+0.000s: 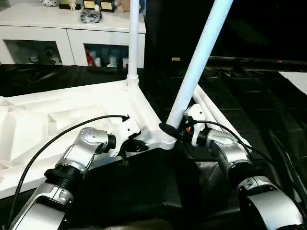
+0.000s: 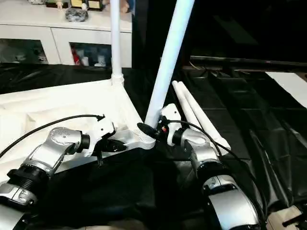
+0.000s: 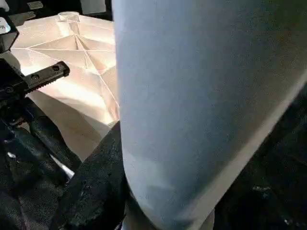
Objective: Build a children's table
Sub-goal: Insert table leg to table base
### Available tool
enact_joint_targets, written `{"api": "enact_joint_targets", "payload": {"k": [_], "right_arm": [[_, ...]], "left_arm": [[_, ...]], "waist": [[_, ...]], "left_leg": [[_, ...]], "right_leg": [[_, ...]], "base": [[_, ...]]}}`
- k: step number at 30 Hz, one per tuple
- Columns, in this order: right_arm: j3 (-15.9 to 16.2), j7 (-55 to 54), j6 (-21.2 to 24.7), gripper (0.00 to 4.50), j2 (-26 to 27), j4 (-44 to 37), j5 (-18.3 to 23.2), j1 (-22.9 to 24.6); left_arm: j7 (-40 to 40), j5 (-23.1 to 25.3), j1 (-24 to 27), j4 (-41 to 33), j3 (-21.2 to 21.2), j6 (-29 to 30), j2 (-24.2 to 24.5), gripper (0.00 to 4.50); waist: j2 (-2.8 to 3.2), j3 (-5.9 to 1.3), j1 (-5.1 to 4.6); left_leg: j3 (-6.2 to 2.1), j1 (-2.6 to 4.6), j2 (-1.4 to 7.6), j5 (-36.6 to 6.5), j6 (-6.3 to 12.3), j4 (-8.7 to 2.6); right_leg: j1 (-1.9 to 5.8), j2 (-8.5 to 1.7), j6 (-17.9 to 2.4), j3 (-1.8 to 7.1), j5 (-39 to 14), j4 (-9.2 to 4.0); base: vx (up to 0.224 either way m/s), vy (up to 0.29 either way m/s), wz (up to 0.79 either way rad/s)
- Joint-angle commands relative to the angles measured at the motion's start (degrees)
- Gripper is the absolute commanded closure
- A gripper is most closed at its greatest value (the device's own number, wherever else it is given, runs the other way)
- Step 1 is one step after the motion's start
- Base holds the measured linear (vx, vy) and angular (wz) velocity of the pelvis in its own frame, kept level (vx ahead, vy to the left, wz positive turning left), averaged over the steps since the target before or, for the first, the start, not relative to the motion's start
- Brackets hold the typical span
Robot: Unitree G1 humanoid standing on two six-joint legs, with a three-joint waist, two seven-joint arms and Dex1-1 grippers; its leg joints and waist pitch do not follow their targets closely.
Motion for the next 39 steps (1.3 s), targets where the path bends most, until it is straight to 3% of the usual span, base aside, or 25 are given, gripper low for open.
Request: {"api": "enact_joint_targets", "payload": {"k": [1, 2, 4, 5, 6, 9, 10, 13, 15, 17, 18, 19, 20, 21, 24, 30, 34, 39], "right_arm": [[1.57, 2.77, 6.85, 2.6, -6.9, 3.47, -4.83, 5.92], [2.09, 6.96, 10.5, 2.6, -9.27, -4.35, -3.35, 7.46], [3.16, 11.17, 19.63, 2.6, -13.54, -20.61, -0.62, 10.87], [3.16, 11.17, 19.63, 2.6, -13.54, -20.61, -0.62, 10.87], [4.0, 11.74, 26.98, 2.6, -16.51, -32.99, 1.57, 13.68], [4.51, 11.2, 29.45, 2.6, -17.01, -37.5, 2.4, 15.0], [5.05, 10.5, 29.28, 2.6, -15.76, -36.49, 1.83, 14.28], [6.03, 9.56, 30.22, 2.6, -12.78, -33.75, 0.1, 11.27], [6.15, 9.38, 31.39, 2.6, -12.91, -35.1, 0.04, 11.64], [6.67, 8.46, 37.06, 2.6, -14.55, -43.31, 1.38, 13.45], [6.68, 7.17, 45.4, 2.6, -17.01, -54.15, 4.31, 15.0], [6.68, 7.17, 45.4, 2.6, -17.01, -54.15, 4.31, 15.0], [6.64, 6.86, 48.34, 2.6, -17.85, -57.92, 5.53, 15.45], [6.63, 6.92, 50.34, 2.6, -18.32, -60.57, 6.44, 15.73], [6.66, 7.44, 51.04, 2.6, -18.07, -61.63, 6.74, 15.87], [6.52, 5.35, 52.17, 2.61, -16.58, -63.04, 6.57, 15.67], [3.98, 0.73, 51.67, 2.61, -13.3, -63.07, 7.59, 14.11], [-0.6, -3.43, 48.1, 2.61, -9.07, -59.98, 8.89, 11.13]], "left_arm": [[-4.24, -1.63, -1.0, -2.82, -0.44, -2.25, -0.03, 4.5], [-4.19, -1.58, -0.99, -2.76, -0.51, -2.34, -0.05, 4.5], [-4.06, -1.49, -0.97, -2.7, -0.61, -2.43, -0.12, 4.5], [-4.06, -1.49, -0.97, -2.7, -0.61, -2.43, -0.12, 4.5], [-3.95, -1.53, -1.0, -2.76, -0.73, -2.4, -0.15, 4.5], [-3.92, -1.54, -0.92, -2.88, -0.8, -2.39, -0.13, 4.5], [-3.94, -1.5, -0.85, -2.94, -0.85, -2.4, -0.09, 4.5], [-4.05, -1.4, -0.63, -3.09, -1.01, -2.43, 0.03, 4.5], [-4.17, -1.4, -0.57, -3.17, -1.07, -2.42, 0.11, 4.5], [-4.34, -1.4, -0.43, -3.33, -1.2, -2.51, 0.31, 4.5], [-4.45, -1.49, -0.41, -3.33, -1.26, -2.66, 0.5, 4.5], [-4.45, -1.49, -0.41, -3.33, -1.26, -2.66, 0.5, 4.5], [-4.47, -1.5, -0.41, -3.4, -1.27, -2.74, 0.63, 4.5], [-4.53, -1.54, -0.37, -3.57, -1.23, -2.81, 0.77, 4.5], [-4.6, -1.58, -0.32, -3.64, -1.1, -3.18, 0.89, 4.5], [-5.05, -1.77, -0.1, -3.96, -1.1, -3.75, 1.34, 4.5], [-4.91, -1.79, 0.19, -4.47, -1.06, -3.65, 1.71, 4.5], [-4.83, -1.69, 0.78, -5.3, -1.12, -3.43, 2.19, 4.5]], "waist": [[1.66, -1.17, -0.77], [1.15, -1.06, -0.18], [0.67, -1.07, 1.21], [0.05, -1.44, 1.85], [-0.15, -1.58, 2.59], [0.14, -2.08, 3.32], [0.09, -2.06, 3.34], [-0.01, -1.97, 2.92], [0.23, -2.28, 3.2], [0.23, -2.25, 3.21], [0.07, -2.38, 3.8], [0.04, -2.38, 3.93], [0.02, -2.58, 4.31], [0.31, -2.52, 4.39], [0.15, -2.87, 4.18], [0.12, -2.61, 3.73], [0.15, -2.61, 3.43], [0.39, -2.78, 3.39]], "left_leg": [[-2.55, 2.31, 3.34, -45.91, -4.51, -5.87], [-2.12, 2.8, 3.16, -44.9, -3.76, -5.64], [-1.63, 2.97, 3.15, -41.29, -2.59, -5.34], [-1.29, 2.35, 3.25, -37.07, -1.6, -5.48], [-0.82, 1.99, 3.37, -32.48, -0.43, -5.56], [-0.36, 0.46, 3.75, -22.13, 0.68, -5.73], [-0.01, 0.64, 3.67, -21.2, 0.86, -5.48], [0.08, 0.48, 3.33, -22.44, 0.6, -5.18], [0.24, 0.34, 3.58, -18.53, 0.75, -5.15], [0.5, 0.39, 3.71, -17.4, 1.0, -5.1], [0.7, 0.62, 3.74, -15.21, 1.54, -4.96], [0.85, 0.81, 3.81, -14.17, 1.9, -4.81], [1.25, 0.65, 3.69, -12.06, 2.89, -4.32], [1.32, -0.05, 3.69, -10.61, 3.48, -4.25], [1.2, -0.32, 3.63, -9.76, 2.72, -4.0], [1.2, -0.32, 3.6, -10.97, 1.56, -4.03], [1.15, -0.23, 3.56, -11.76, 0.68, -4.09], [1.2, -0.25, 3.44, -10.32, 0.29, -3.88]], "right_leg": [[-1.02, -4.21, -6.44, 1.43, -29.8, -5.75], [-1.36, -4.04, -6.31, 1.79, -29.45, -5.99], [-1.4, -4.79, -5.96, 2.46, -31.13, -6.13], [-0.73, -5.15, -5.66, 2.86, -30.26, -5.75], [-0.56, -5.5, -5.95, 3.24, -28.66, -5.65], [0.43, -5.63, -8.42, 3.4, -18.2, -4.29], [0.08, -5.46, -9.47, 3.33, -16.21, -4.16], [0.04, -5.67, -9.77, 3.1, -21.59, -4.44], [0.24, -5.51, -9.77, 3.1, -17.49, -4.15], [0.27, -5.15, -10.6, 3.01, -13.83, -3.75], [0.51, -4.92, -10.42, 3.1, -10.84, -3.51], [0.35, -4.81, -10.74, 3.23, -9.04, -3.28], [0.46, -4.56, -11.47, 3.14, -5.77, -2.69], [0.62, -4.93, -11.95, 3.12, -4.32, -2.4], [0.74, -5.26, -11.97, 2.87, -3.73, -2.13], [0.55, -5.14, -12.13, 2.85, -5.78, -2.26], [0.4, -5.24, -11.52, 2.93, -7.44, -2.34], [0.36, -5.11, -11.96, 2.97, -4.43, -1.78]], "base": [[0.0, 0.0, 0.0], [0.0, 0.0, 0.0], [0.0, 0.0, 0.0], [0.0, 0.0, 0.0], [0.0, 0.0, 0.0], [0.038, -0.006, -0.03], [0.051, -0.014, -0.05], [0.0, 0.0, 0.0], [0.0, 0.0, 0.0], [0.0, 0.0, 0.0], [0.0, 0.0, 0.0], [0.054, -0.02, 0.1], [0.057, -0.017, 0.1], [0.057, -0.017, 0.1], [0.0, 0.0, 0.0], [0.0, 0.0, 0.0], [0.0, 0.0, 0.0], [0.0, 0.0, 0.0]]}}
